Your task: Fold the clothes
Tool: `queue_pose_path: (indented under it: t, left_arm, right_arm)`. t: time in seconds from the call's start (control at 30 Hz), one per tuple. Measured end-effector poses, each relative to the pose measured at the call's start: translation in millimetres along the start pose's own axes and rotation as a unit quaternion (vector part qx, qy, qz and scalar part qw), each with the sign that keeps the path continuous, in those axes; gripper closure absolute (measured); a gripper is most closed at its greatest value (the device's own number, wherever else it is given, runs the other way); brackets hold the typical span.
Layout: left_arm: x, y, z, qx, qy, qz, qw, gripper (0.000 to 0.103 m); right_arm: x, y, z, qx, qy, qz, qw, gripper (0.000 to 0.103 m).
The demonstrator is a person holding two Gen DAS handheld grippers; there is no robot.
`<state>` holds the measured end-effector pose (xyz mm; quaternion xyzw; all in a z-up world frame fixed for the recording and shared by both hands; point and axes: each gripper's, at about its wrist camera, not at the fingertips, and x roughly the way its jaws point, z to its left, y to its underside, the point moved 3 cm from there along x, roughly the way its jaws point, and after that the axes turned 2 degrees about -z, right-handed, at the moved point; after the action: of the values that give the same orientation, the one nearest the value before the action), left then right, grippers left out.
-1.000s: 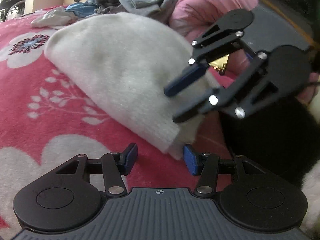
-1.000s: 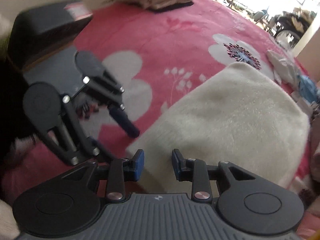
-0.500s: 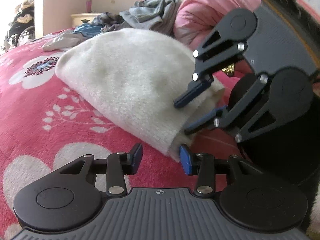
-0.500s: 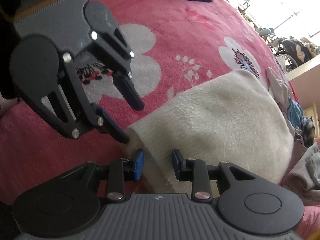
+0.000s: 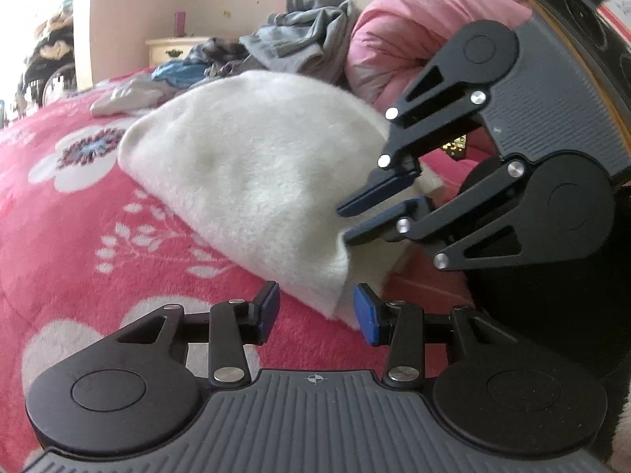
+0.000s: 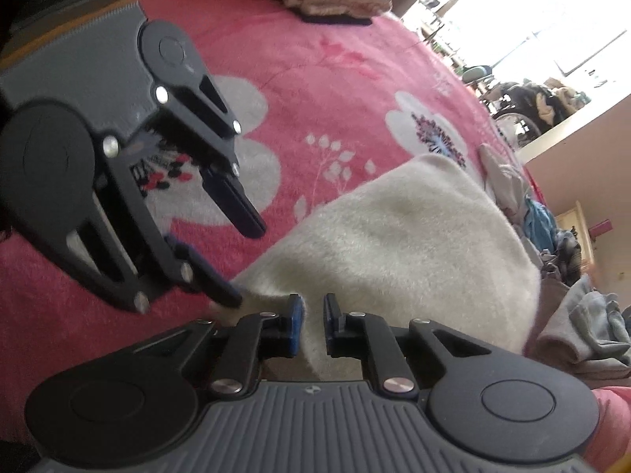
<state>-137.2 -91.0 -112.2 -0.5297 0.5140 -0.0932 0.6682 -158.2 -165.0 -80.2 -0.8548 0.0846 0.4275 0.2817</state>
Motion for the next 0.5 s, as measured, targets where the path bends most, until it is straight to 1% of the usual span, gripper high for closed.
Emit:
queue_pose_path:
  t: [0.1, 0.17, 0.2, 0.23, 0.3, 0.4, 0.43, 0.5]
  left_arm:
    - [2.6, -3.1, -3.5, 0.009, -0.014, -0.01, 0.9998, 0.061]
    - [6.0, -4.5, -2.7, 0.003, -0.021, -0.013, 0.9997, 0.064]
    - [7.3, -4.9, -2.4, 0.0, -0.021, -0.014, 0.9997, 0.068]
    - [8.6, -5.4, -2.0, -0.004, -0.022, -0.014, 0.9996, 0.071]
    - [10.6, -5.4, -2.3, -0.006, -0.024, -0.014, 0.9996, 0.073]
    - [10.5, -4.3, -2.2, -0.005, -0.025, -0.013, 0.9996, 0.074]
    - [10.4, -4.3, -1.7, -0.006, -0.024, -0.012, 0.9996, 0.074]
    - [10.6, -4.5, -0.2, -0.008, -0.022, -0.011, 0.9997, 0.074]
  right_arm:
    - [-1.3, -3.3, -0.8, 0.008, 0.003, -0.014, 1.0, 0.091]
    - [-1.4, -3.8, -1.1, 0.01, 0.003, -0.018, 1.0, 0.091]
    - [-1.8, -3.5, -1.4, 0.01, 0.004, -0.02, 1.0, 0.091]
    - [-2.8, -2.8, -1.4, 0.009, 0.005, -0.02, 1.0, 0.091]
    - [-5.2, -1.0, -1.5, 0.006, 0.001, -0.019, 1.0, 0.091]
    - [-7.1, 5.0, 1.7, -0.011, -0.016, 0.002, 1.0, 0.091]
    - [-6.6, 7.6, 3.3, -0.017, -0.022, 0.008, 1.0, 0.089]
    - [-3.3, 10.5, 4.0, -0.014, -0.029, 0.019, 0.999, 0.074]
